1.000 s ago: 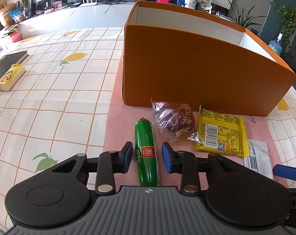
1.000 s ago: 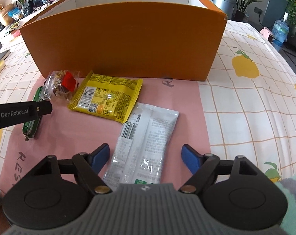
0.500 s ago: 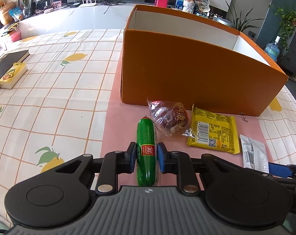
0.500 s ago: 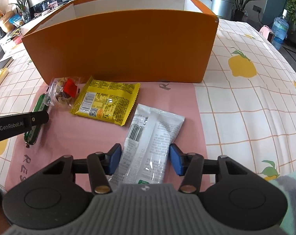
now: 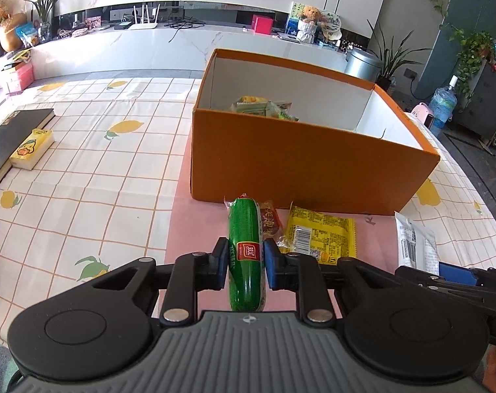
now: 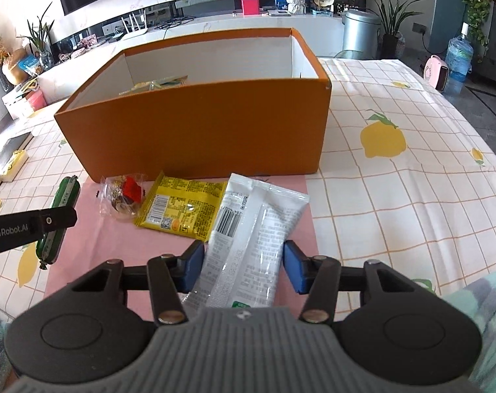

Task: Organize snacks
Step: 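Lift the sausage and bar pack and carry them over the box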

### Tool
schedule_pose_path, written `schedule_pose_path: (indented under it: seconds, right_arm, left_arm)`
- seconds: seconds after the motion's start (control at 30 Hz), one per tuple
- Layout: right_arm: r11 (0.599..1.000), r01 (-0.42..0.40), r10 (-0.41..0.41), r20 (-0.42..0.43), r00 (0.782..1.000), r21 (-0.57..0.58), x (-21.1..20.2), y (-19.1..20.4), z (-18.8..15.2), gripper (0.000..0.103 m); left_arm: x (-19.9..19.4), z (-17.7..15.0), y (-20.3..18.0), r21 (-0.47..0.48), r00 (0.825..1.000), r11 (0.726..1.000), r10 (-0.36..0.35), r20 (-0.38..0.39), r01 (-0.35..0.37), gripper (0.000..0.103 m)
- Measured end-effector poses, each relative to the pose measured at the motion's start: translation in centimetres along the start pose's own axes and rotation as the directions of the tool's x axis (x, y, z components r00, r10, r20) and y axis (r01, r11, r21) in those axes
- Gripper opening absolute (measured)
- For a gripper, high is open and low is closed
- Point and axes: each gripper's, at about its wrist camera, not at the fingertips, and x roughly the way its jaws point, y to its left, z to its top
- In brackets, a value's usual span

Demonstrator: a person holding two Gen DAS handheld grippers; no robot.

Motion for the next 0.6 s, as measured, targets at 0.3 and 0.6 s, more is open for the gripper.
schedule_pose_path:
  seconds: [0.3,0.6]
  right_arm:
    - [0.997,-0.040,0.047,0.111,0.993,-0.061,-3.9,0.5,2.6,0.050]
    - [0.984,-0.059,0.093,0.200,0.975,-0.169,-6.6,1.2,6.9,0.050]
  left_arm:
    - [-3.1,2.5,-2.1,0.046,0.995,0.998,-0.052,0.080,0.049,0.025]
    - [-4.1,5.5,-4.0,0.109,0.986,0.991,-0.094,0.140,0.079,0.025]
